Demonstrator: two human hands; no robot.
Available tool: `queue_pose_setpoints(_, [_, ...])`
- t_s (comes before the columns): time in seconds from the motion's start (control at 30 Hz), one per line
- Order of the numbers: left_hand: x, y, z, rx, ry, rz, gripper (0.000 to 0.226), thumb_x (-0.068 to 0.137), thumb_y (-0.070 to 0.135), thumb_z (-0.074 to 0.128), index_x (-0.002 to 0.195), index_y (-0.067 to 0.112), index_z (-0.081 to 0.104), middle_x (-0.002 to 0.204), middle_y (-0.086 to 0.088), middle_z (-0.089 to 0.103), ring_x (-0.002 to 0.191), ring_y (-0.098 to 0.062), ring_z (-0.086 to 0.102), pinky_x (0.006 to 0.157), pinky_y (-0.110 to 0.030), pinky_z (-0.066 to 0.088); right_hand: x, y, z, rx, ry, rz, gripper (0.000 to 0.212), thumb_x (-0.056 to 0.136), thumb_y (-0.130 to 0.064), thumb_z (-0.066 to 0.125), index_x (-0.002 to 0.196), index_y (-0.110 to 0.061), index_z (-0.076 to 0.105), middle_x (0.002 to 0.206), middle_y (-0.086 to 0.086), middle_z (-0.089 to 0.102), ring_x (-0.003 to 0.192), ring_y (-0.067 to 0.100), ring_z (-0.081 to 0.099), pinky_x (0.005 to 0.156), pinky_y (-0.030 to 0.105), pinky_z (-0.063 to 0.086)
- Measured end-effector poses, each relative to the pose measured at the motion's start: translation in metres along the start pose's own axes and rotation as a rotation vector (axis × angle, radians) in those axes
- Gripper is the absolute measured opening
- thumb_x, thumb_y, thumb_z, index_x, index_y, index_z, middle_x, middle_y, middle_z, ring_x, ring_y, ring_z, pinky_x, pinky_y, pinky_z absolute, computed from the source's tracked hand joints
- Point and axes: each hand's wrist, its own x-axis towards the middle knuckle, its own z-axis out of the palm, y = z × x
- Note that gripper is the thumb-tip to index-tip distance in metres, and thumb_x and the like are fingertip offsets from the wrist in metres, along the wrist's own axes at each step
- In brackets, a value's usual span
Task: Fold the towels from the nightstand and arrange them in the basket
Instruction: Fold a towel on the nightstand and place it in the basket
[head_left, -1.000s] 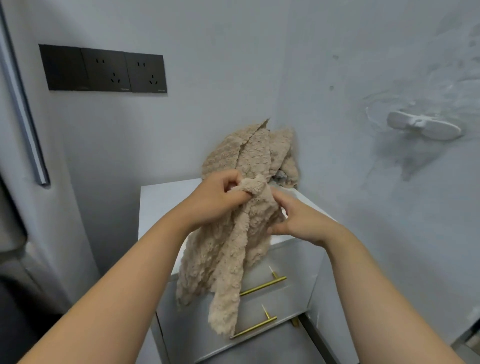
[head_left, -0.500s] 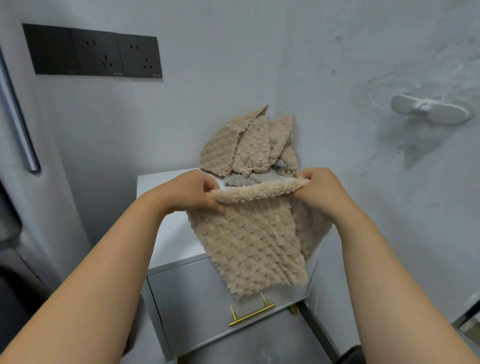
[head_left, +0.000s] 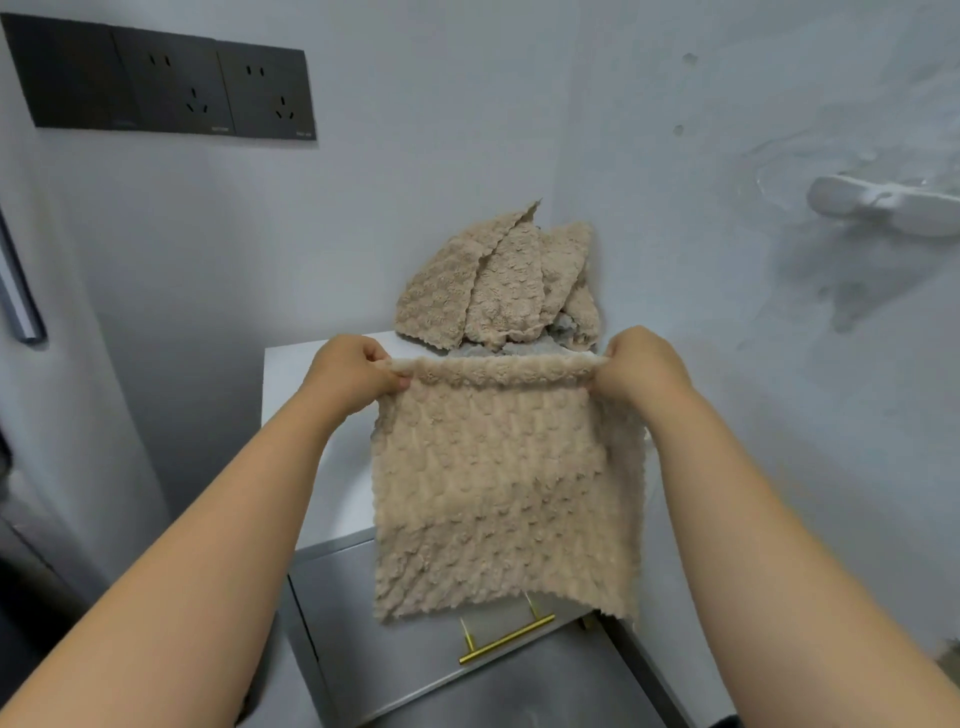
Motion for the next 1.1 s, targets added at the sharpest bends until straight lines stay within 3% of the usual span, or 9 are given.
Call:
queue_pose_setpoints(0.17, [0.024,-0.026,0.013,0.123,0.159,-0.037,0.024,0.074,0.015,0.077,0.066,0.017,0.054,0.073,0.000,0.058,0.076,-0.021,0.054,0.056,-0.027,0.033,0.027,-0.007,0.032,0.015,0.100,0.022,0.006,0.078,-0.011,0.058,0.084,-0.013,0.060,0.083,0.006,0.056,0.075,0.028,0.052,0.062,0.028,0.039])
queue_pose_setpoints(0.33, [0.042,-0.039,0.018,0.099,0.257,-0.061,0.013,0.078,0.009,0.071,0.069,0.017,0.063,0.078,-0.004,0.065,0.081,-0.025,0.061,0.063,-0.026,0.038,0.046,-0.008,0.047,0.125,0.190,-0.017,0.011,0.076,-0.007,0.057,0.066,-0.010,0.058,0.067,0.007,0.055,0.070,0.032,0.054,0.054,0.027,0.037])
queue_pose_setpoints(0.43, [0.048,-0.039,0.016,-0.012,0.348,-0.078,0.020,0.079,0.003,0.060,0.064,0.016,0.063,0.065,-0.003,0.066,0.075,-0.024,0.064,0.060,-0.025,0.042,0.052,-0.010,0.057,0.485,0.155,-0.015,0.018,0.082,-0.011,0.058,0.069,0.000,0.064,0.065,0.016,0.066,0.071,0.036,0.066,0.066,0.040,0.054])
queue_pose_setpoints(0.5, [0.047,-0.035,0.015,-0.066,0.455,-0.043,0.015,0.079,0.005,0.058,0.069,0.013,0.064,0.074,0.002,0.068,0.077,-0.019,0.061,0.064,-0.026,0.041,0.055,-0.013,0.062,0.776,0.131,0.016,0.020,0.083,-0.011,0.063,0.077,0.007,0.067,0.067,0.017,0.068,0.075,0.032,0.069,0.075,0.046,0.055])
queue_pose_setpoints(0.6, [0.046,-0.028,0.018,-0.125,0.559,0.044,0.012,0.084,0.007,0.057,0.082,0.014,0.067,0.095,0.012,0.059,0.088,-0.009,0.053,0.072,-0.020,0.033,0.052,-0.019,0.061,0.803,0.196,-0.060,0.022,0.086,-0.012,0.062,0.074,0.006,0.067,0.065,0.015,0.059,0.068,0.015,0.050,0.061,0.029,0.038])
queue_pose_setpoints(0.73, [0.046,-0.033,0.023,0.001,0.490,0.056,0.010,0.086,0.012,0.057,0.086,0.017,0.066,0.099,0.001,0.066,0.091,-0.021,0.059,0.072,-0.027,0.038,0.045,-0.019,0.060,0.753,0.169,-0.141,0.033,0.089,-0.010,0.059,0.057,-0.007,0.053,0.052,-0.001,0.039,0.056,0.011,0.035,0.056,0.029,0.026])
queue_pose_setpoints(0.83, [0.044,-0.035,0.018,0.079,0.374,0.078,0.011,0.085,0.013,0.057,0.083,0.021,0.065,0.098,0.001,0.067,0.090,-0.020,0.057,0.072,-0.027,0.039,0.047,-0.014,0.057,0.734,0.169,-0.095,0.025,0.087,-0.011,0.060,0.069,0.006,0.062,0.053,0.002,0.040,0.056,0.014,0.035,0.058,0.029,0.028])
queue_pose_setpoints(1.0, [0.034,-0.034,-0.004,0.044,0.266,0.156,0.005,0.086,0.015,0.062,0.083,0.014,0.066,0.093,0.004,0.066,0.091,-0.015,0.056,0.075,-0.025,0.036,0.046,0.002,0.039,0.757,0.199,-0.052,0.025,0.081,-0.009,0.060,0.069,0.013,0.058,0.059,0.008,0.041,0.059,0.017,0.034,0.058,0.028,0.026])
queue_pose_setpoints(1.1, [0.033,-0.037,-0.021,-0.014,0.142,0.176,0.003,0.083,0.015,0.069,0.083,0.017,0.071,0.094,0.006,0.070,0.096,-0.017,0.062,0.086,-0.031,0.044,0.038,0.005,0.022,0.751,0.144,-0.077,0.016,0.079,-0.006,0.063,0.068,0.005,0.064,0.065,0.010,0.043,0.058,0.017,0.032,0.057,0.028,0.027])
